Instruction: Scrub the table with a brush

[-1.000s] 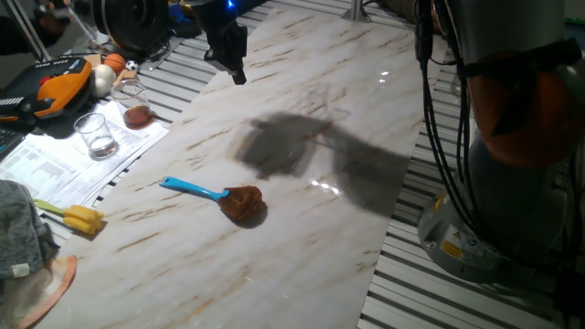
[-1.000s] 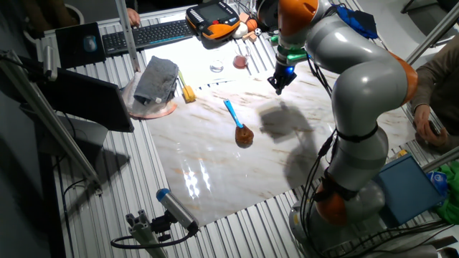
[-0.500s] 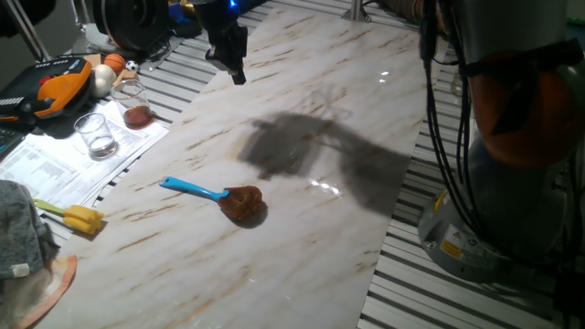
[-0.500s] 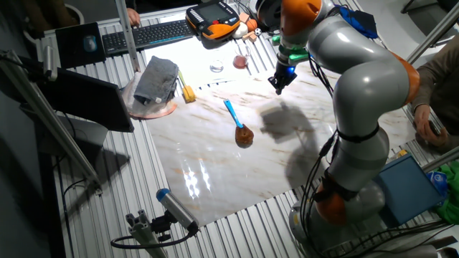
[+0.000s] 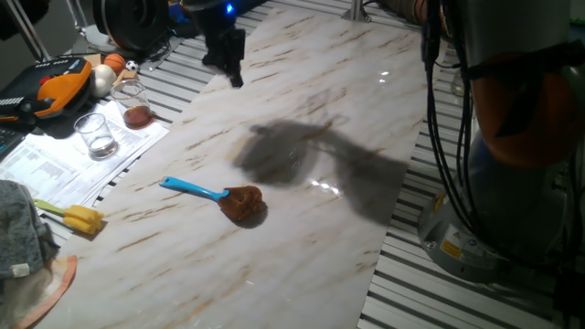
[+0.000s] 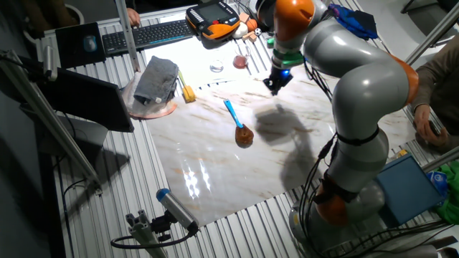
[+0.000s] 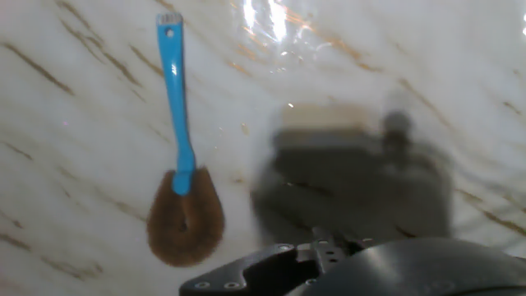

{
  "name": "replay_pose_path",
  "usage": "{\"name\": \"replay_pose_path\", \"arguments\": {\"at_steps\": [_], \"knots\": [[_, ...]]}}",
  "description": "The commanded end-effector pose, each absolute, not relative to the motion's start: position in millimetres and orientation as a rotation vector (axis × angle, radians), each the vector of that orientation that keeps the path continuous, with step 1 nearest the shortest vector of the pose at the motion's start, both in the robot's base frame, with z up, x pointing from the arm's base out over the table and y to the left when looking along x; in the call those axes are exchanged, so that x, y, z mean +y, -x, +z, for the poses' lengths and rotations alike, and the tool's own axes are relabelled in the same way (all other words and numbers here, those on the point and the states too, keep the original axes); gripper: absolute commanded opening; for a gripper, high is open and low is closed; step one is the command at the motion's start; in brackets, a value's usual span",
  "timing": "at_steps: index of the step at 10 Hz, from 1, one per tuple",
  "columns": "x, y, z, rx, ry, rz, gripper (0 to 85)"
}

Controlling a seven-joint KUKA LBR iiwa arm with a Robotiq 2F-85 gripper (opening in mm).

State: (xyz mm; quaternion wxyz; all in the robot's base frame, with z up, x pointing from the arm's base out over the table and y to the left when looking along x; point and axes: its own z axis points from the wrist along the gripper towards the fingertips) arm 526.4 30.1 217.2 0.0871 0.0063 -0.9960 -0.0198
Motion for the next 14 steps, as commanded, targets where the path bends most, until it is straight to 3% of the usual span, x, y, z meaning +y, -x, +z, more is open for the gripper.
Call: {"name": "replay_pose_path", "arguments": {"at_steps": [1, 8, 14], "knots": [[48, -530, 210, -2.971, -0.011, -0.064, 51.0], [122, -559, 117, -3.037, 0.006, -0.046, 51.0], [139, -565, 70, -3.086, 0.009, -0.059, 51.0]]}}
